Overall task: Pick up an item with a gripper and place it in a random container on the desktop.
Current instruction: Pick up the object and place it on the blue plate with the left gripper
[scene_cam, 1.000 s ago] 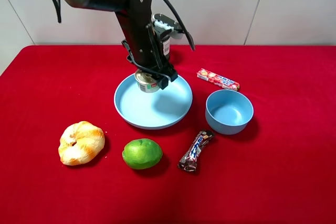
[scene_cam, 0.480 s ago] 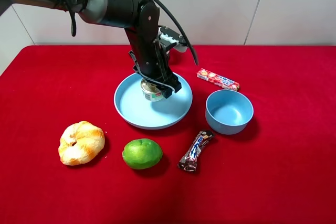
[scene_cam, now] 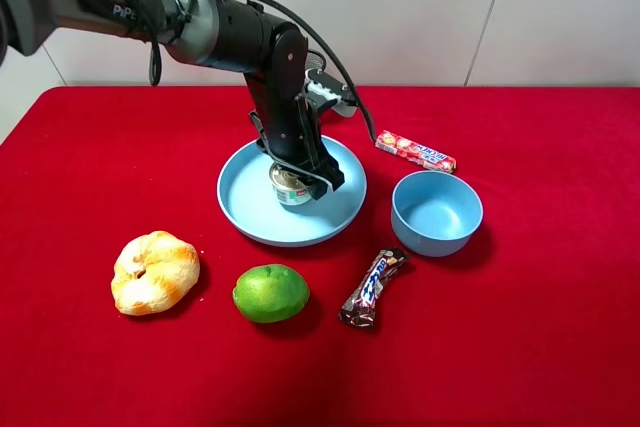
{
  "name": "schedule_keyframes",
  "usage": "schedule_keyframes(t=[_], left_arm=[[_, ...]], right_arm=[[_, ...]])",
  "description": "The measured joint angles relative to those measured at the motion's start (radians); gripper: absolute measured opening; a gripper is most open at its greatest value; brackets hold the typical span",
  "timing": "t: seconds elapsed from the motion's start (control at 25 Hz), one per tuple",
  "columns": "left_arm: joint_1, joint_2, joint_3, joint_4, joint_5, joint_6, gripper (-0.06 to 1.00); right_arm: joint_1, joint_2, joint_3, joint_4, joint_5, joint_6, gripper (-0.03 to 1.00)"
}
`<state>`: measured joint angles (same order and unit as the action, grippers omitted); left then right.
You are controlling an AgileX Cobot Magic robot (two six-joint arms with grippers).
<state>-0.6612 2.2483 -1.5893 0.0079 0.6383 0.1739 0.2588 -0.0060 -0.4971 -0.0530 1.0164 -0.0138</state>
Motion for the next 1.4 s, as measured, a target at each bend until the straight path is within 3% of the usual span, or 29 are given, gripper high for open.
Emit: schedule_keyframes(t=[1.0, 1.12, 1.4], left_arm=[[0.0, 0.01, -0.001, 0.0, -0.033, 0.003, 0.63], [-0.002, 0.01, -0.001, 0.0, -0.033, 0.041, 0.64], [-0.003, 0.01, -0.002, -0.008, -0.033, 0.143, 0.95]], right_arm=[[0.0, 0.0, 0.0, 0.0, 0.0, 0.0, 0.69], [0.0, 0.0, 0.0, 0.0, 0.0, 0.0, 0.69], [0.0, 0.0, 0.0, 0.0, 0.0, 0.0, 0.69]])
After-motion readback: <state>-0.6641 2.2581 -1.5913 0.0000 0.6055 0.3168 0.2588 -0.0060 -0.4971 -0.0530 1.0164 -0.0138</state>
